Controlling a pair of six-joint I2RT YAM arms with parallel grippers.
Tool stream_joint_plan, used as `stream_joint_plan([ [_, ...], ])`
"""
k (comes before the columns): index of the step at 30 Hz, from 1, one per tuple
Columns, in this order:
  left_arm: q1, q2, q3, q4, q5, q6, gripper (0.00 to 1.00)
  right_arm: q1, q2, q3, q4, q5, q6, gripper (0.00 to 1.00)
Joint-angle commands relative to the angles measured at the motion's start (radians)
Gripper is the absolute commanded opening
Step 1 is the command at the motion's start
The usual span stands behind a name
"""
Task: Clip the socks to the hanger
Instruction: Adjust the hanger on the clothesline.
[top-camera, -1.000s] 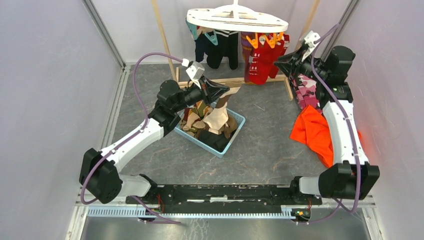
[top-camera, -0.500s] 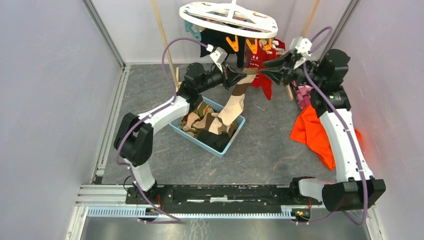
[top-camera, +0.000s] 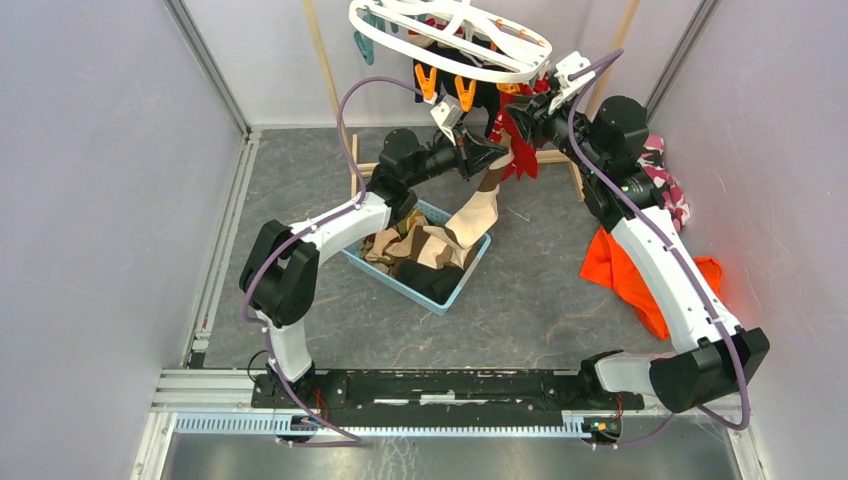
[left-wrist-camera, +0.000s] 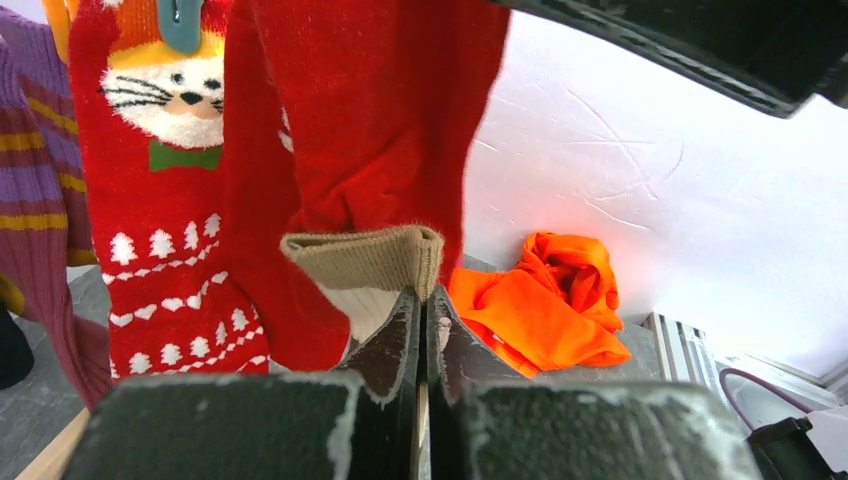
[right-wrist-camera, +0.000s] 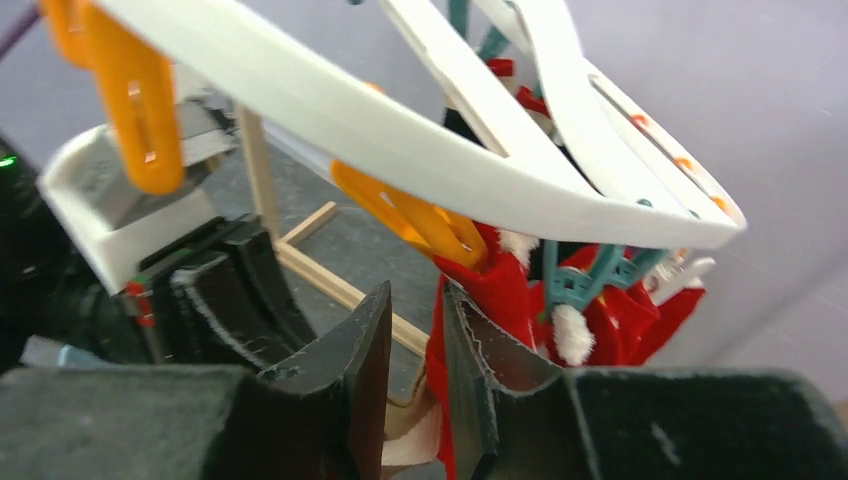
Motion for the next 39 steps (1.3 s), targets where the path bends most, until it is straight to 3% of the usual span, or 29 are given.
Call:
stream_joint_plan([
  [1,-0.001,-0.034,-0.008,0.052,-0.002,-0.031,0.02,0.004,0.003,0.047,0.051,0.18,0.029,0.3],
  [9,-0.001,-0.172,-0.119,-0.037,-0.025,0.048,0.02,-0.007,0.016,0.055,0.057,0.262,0.022,0.3],
  [22,-0.001,-0.431,-0.308,-0.193,-0.083,0.144,0.02,-0.224,0.163,0.205,0.011,0.182,0.132,0.3],
  [32,-0.001,-0.493,-0.351,-0.233,-0.108,0.152,0.02,-0.296,0.305,0.304,0.065,0.127,0.176,0.3],
  [39,-0.001,-0.489,-0.348,-0.232,-0.107,0.131,0.02,-0.381,0.421,0.37,0.155,0.007,0.26,0.3],
])
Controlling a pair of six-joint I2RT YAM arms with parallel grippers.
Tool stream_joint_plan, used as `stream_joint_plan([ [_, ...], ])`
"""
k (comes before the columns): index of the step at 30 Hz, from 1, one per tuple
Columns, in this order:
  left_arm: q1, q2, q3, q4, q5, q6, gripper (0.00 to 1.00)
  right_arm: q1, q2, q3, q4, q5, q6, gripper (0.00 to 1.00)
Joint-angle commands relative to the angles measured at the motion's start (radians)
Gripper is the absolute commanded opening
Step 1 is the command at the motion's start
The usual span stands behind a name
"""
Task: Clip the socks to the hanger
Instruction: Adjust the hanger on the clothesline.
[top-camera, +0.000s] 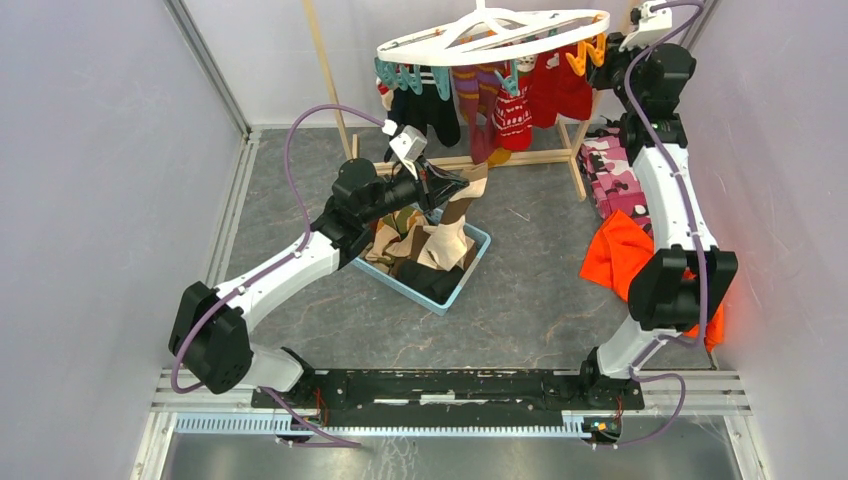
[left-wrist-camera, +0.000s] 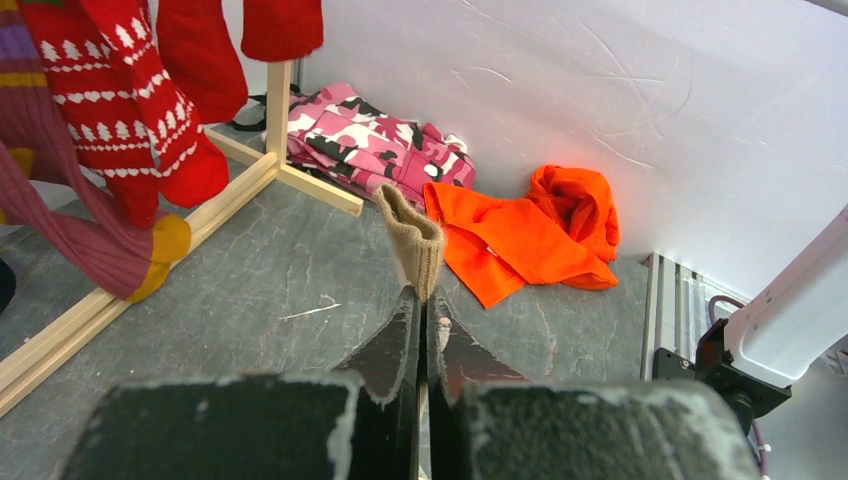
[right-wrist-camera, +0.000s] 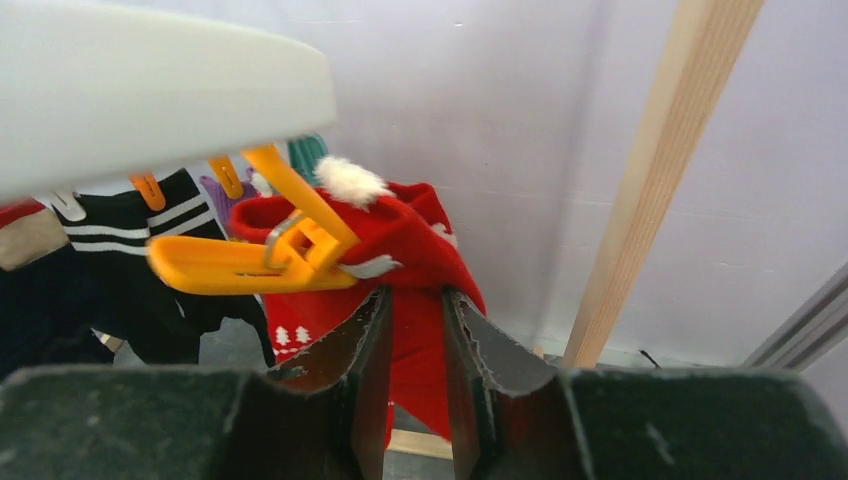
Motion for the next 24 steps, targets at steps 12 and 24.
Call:
stream_joint_plan([
  [12,-0.003,0.01,0.049,0.025,-0.01,0.0,0.02,-0.055,0.104,0.102,0.165,-0.162,0.112,0.3],
  [24,-0.01,0.1,0.129,0.11,0.003,-0.086,0.02,-0.083,0.025,0.005,0.215,-0.286,0.117,0.36],
])
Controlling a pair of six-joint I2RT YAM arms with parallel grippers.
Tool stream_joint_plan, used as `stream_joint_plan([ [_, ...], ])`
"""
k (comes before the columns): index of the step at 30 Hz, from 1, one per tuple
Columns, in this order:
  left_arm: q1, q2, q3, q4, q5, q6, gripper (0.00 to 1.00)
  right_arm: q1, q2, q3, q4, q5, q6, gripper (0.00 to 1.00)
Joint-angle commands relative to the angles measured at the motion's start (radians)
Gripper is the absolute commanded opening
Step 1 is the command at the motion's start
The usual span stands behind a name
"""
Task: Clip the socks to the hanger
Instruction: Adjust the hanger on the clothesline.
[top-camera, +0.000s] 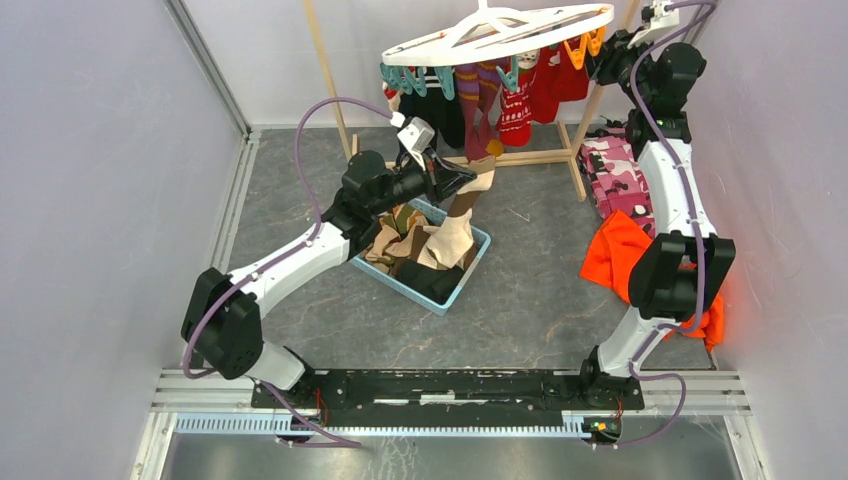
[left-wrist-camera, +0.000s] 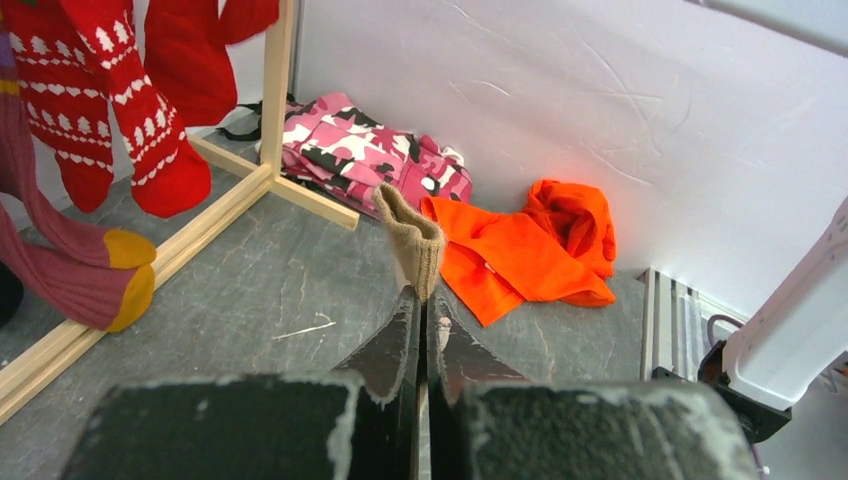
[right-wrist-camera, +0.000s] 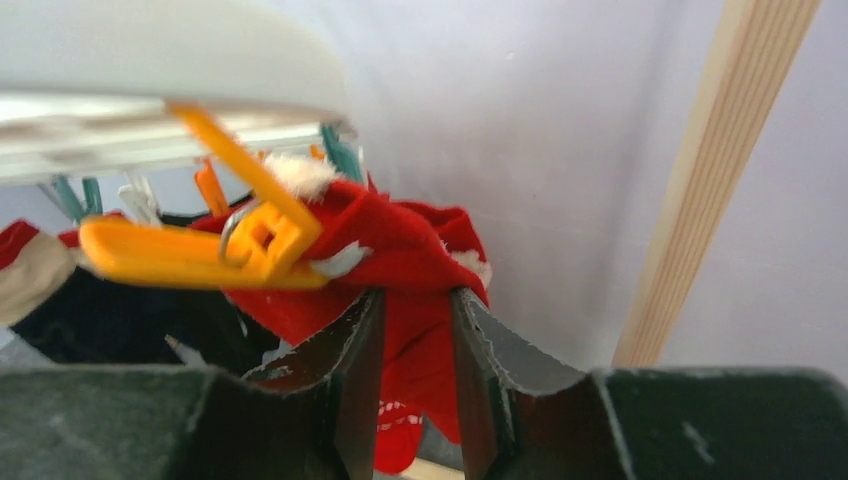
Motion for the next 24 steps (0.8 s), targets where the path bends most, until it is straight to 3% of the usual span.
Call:
stream_joint_plan([
  [1,-0.009,0.04,0.087,0.084,0.003,-0.062,0.02,-0.014,-0.108,-0.089,0.089,-0.085,0.005,0.37],
  [11,-0.017,0.155,0.197,0.133,0.031,-0.092,0.02,-0.023,-0.227,-0.206,0.068,-0.167,-0.011,0.43],
  [24,-0.019,0.159,0.209,0.143,0.037,-0.096,0.02,-0.026,-0.276,-0.237,0.013,-0.234,-0.041,0.48],
])
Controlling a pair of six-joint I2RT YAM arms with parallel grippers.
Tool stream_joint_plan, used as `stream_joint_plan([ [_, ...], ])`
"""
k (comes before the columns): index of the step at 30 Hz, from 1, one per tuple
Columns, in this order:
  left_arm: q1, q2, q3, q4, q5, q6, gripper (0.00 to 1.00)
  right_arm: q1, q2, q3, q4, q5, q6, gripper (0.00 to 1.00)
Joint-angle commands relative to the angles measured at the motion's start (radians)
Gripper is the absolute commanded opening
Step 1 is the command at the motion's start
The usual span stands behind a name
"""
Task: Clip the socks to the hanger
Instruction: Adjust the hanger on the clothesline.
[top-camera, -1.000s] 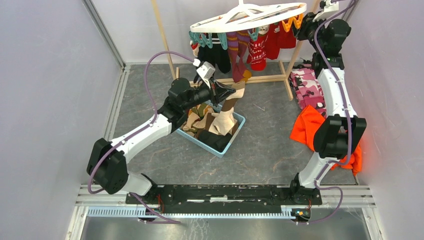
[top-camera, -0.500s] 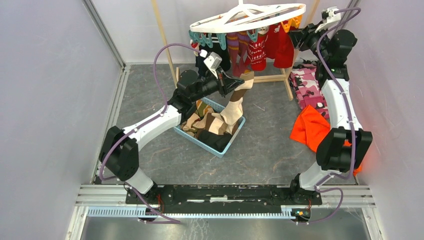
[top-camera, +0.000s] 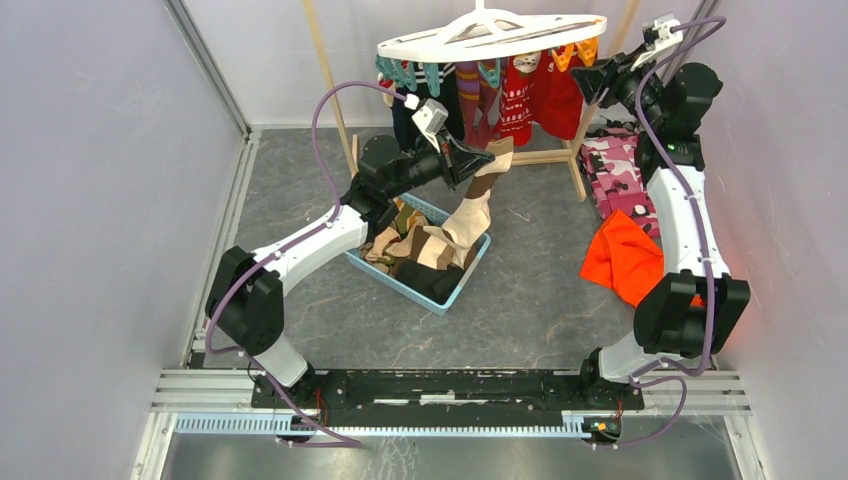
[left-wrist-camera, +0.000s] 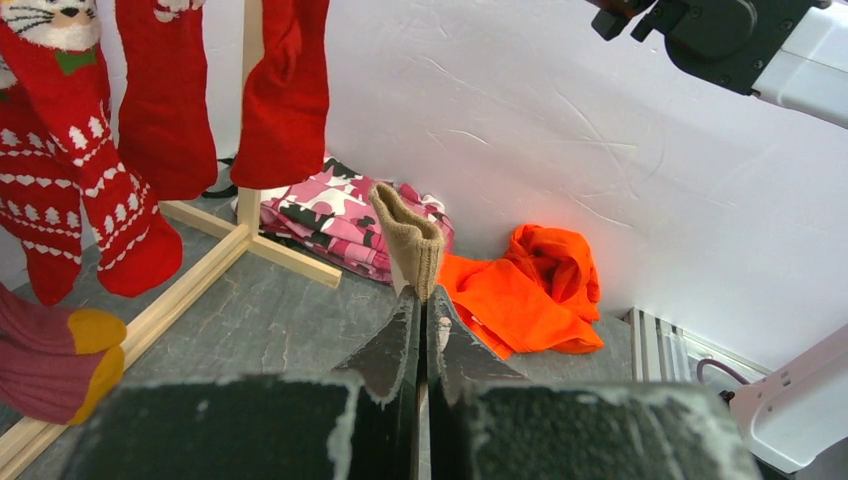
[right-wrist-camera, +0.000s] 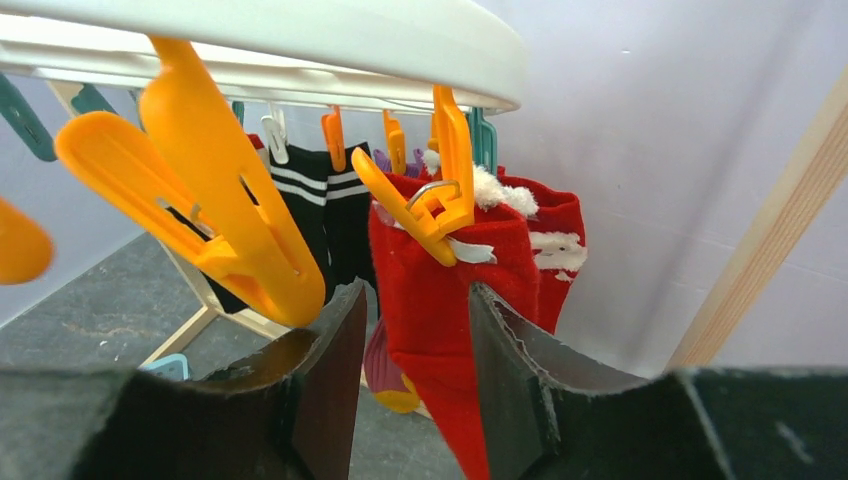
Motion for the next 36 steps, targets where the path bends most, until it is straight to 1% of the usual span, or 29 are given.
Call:
stream_joint_plan([
  [1,-0.006,-0.007,0.038,0.055,0.016,-0.032,0.02,-0.008,-0.045,-0.015,0.002,-0.043,-0.021,0.49],
  [10,-0.007,-0.018,0.028,0.054,0.019,-0.031,0.02,-0.011,-0.051,-0.015,-0.011,-0.041,-0.031,0.49],
  [15,-0.006,-0.028,0.019,0.052,0.017,-0.028,0.02,-0.014,-0.062,-0.018,-0.011,-0.084,-0.041,0.49],
  [19,-0.007,-0.036,0.016,0.05,0.016,-0.025,0.02,-0.022,-0.088,-0.022,-0.016,-0.18,-0.099,0.5],
  [28,-0.009,-0.04,0.02,0.052,0.018,-0.024,0.02,-0.045,-0.136,-0.025,-0.111,-0.24,-0.193,0.54],
  [30,-0.011,-0.041,0.021,0.051,0.019,-0.025,0.02,-0.057,-0.155,-0.025,-0.144,-0.245,-0.249,0.56],
  [36,-0.013,-0.051,0.015,0.051,0.022,-0.029,0.02,-0.106,-0.215,-0.023,-0.221,-0.281,-0.334,0.64],
])
